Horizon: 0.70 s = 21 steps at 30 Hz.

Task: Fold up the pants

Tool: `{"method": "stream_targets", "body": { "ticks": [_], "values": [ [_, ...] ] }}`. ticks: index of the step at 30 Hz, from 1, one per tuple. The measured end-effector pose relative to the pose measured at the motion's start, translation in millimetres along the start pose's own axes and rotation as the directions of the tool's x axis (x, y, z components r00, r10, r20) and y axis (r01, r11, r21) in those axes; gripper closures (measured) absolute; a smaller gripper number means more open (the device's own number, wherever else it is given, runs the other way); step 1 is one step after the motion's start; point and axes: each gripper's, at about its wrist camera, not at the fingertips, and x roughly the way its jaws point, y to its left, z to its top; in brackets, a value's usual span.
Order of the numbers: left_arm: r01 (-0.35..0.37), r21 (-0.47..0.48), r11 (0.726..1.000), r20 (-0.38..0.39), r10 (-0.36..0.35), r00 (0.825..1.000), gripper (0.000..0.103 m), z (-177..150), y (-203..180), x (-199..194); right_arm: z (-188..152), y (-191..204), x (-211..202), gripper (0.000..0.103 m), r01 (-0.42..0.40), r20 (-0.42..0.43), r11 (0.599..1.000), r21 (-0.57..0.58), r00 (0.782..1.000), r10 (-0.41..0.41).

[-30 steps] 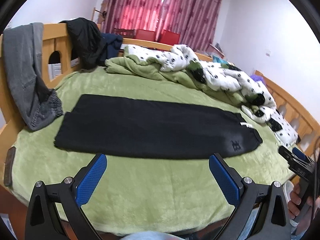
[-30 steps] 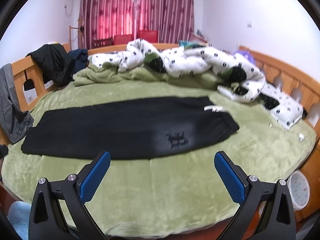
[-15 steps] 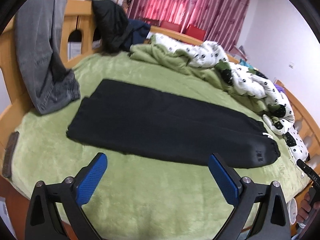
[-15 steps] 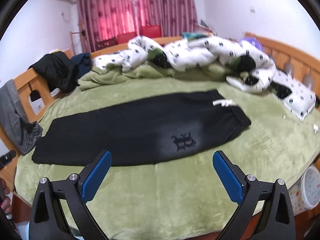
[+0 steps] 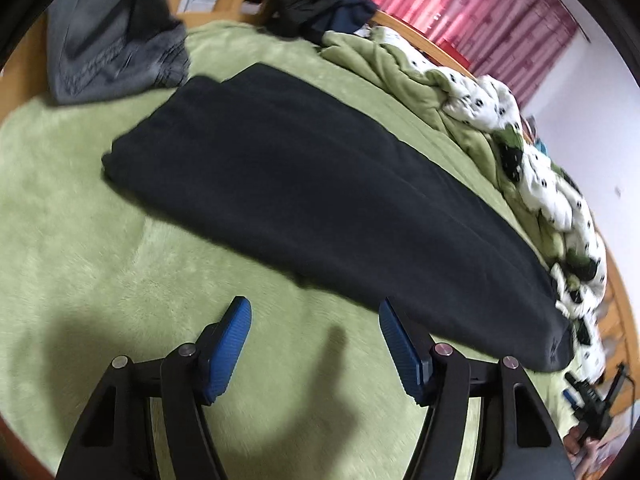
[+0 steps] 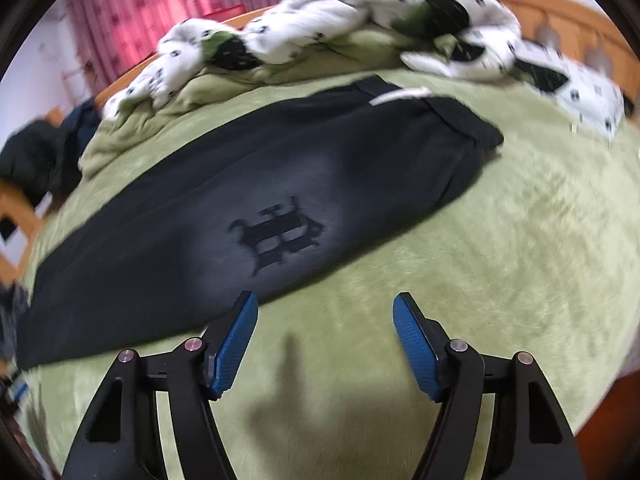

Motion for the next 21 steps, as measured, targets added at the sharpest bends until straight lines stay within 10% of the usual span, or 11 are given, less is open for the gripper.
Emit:
{"method": "stream_targets", "body": {
  "ticks": [8,9,11,12,13,21],
  "values": [
    [0.093,-0.123,0.988,0.009,-0.092,0.996,0.042,19.7,13.4,32.5,12.9,-12.1,56.5,0.033,-0.005,-0.068,0.997,0.079,0.998,0.010],
    [0.096,-0.126,0.987,0.010,-0.095,0.995,0.048,23.1,12.1,35.3,13.5,-10.5,58.8,0.034,0.000,-0.053,0.997,0.073,0.999,0.004],
    [0.081,-0.127,0.989,0.006,-0.081,0.997,0.096,31.0,8.0,38.9,17.2,-2.6,62.4,0.057,0.007,-0.032,0.999,0.046,0.999,-0.005],
    [0.084,-0.110,0.990,0.017,-0.082,0.996,0.095,36.2,3.0,36.5,20.4,1.7,64.4,0.084,0.012,-0.029,1.000,0.029,1.000,-0.011],
    [0.092,-0.096,0.991,0.044,-0.088,0.995,0.095,39.3,-1.3,31.4,25.2,5.7,64.9,0.088,0.024,-0.021,0.999,0.021,1.000,-0.024],
    [0.078,0.081,0.994,0.171,-0.091,0.981,0.095,110.0,-54.7,22.4,87.7,45.6,33.0,0.094,-0.021,0.137,0.998,-0.066,0.990,0.030]
  ]
}}
